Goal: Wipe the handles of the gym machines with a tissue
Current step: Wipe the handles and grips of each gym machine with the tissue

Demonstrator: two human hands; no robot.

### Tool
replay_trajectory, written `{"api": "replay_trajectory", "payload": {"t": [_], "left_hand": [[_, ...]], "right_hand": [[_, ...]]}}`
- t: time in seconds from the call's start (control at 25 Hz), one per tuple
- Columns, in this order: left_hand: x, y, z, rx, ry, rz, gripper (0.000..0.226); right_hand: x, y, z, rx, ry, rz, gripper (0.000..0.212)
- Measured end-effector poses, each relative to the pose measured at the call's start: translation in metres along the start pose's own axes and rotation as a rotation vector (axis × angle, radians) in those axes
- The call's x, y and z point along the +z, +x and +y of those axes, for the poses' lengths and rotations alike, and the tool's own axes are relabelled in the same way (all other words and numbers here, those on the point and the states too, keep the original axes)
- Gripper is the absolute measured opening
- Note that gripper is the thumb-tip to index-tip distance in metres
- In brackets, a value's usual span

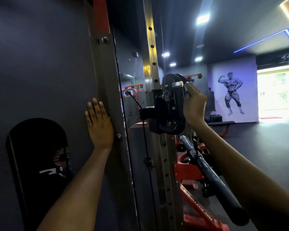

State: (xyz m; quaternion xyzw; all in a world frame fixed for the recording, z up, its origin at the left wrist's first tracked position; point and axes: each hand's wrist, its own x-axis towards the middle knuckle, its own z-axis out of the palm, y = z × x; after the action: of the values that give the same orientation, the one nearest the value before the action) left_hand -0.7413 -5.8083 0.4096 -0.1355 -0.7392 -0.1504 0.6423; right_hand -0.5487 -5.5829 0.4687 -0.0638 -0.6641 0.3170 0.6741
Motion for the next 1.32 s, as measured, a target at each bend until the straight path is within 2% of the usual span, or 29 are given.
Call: {"api": "replay_trajectory", "payload": {"t": [0.12, 0.24, 0.32, 0.4, 0.48, 0.64, 0.68, 0.8, 0.88, 0.96, 1.04, 1.08, 1.12, 1.24, 1.32], "left_hand": [[-0.001, 0.000, -0.003, 0.010, 0.006, 0.019, 0.070], [0.000, -0.003, -0.003, 0.020, 0.002, 0.027, 0.070], [0.001, -0.004, -0.001, 0.017, -0.006, 0.016, 0.072], [0.002, -0.003, 0.001, 0.022, -0.008, 0.018, 0.072], [0.002, -0.001, 0.000, 0.018, -0.002, 0.014, 0.073], [0.003, -0.003, -0.002, 0.012, -0.017, -0.001, 0.072], [0.004, -0.005, -0.002, 0.015, -0.010, 0.002, 0.071], [0.005, -0.004, -0.002, 0.024, -0.006, 0.014, 0.071], [0.005, -0.002, -0.002, 0.023, -0.012, 0.016, 0.071], [0.004, -0.003, -0.002, 0.023, -0.020, 0.012, 0.071], [0.004, -0.005, -0.001, 0.022, -0.015, 0.016, 0.070], [0.004, -0.007, -0.001, 0.020, -0.010, 0.019, 0.069], [0.005, -0.007, -0.002, 0.022, -0.006, 0.021, 0.068], [0.005, -0.005, -0.001, 0.032, 0.008, 0.029, 0.068], [0.004, -0.003, 0.000, 0.030, 0.008, 0.033, 0.067]], "right_hand": [[0.002, -0.038, 0.019, 0.276, -0.098, -0.066, 0.034], [-0.010, -0.061, 0.030, 0.494, -0.166, -0.139, 0.023], [-0.007, -0.018, 0.018, 0.472, -0.113, -0.085, 0.024], [-0.002, 0.019, -0.003, 0.354, -0.074, -0.074, 0.026], [0.002, 0.014, -0.001, 0.254, -0.115, -0.040, 0.028], [-0.006, -0.034, 0.020, 0.422, -0.143, -0.046, 0.028], [-0.003, -0.027, 0.019, 0.374, -0.179, -0.025, 0.029], [0.005, 0.003, -0.003, 0.051, -0.154, -0.020, 0.031], [0.001, -0.012, 0.007, -0.188, -0.229, -0.118, 0.035], [-0.015, -0.050, 0.041, -0.359, -0.337, -0.302, 0.042], [-0.031, -0.076, 0.067, -0.653, -0.561, -0.433, 0.061], [-0.032, -0.068, 0.071, -0.770, -0.592, -0.444, 0.067], [-0.029, -0.048, 0.069, -0.827, -0.602, -0.404, 0.069], [-0.023, 0.011, 0.029, -0.724, -0.584, -0.275, 0.068], [-0.022, 0.014, 0.040, -0.803, -0.618, -0.326, 0.063]]}}
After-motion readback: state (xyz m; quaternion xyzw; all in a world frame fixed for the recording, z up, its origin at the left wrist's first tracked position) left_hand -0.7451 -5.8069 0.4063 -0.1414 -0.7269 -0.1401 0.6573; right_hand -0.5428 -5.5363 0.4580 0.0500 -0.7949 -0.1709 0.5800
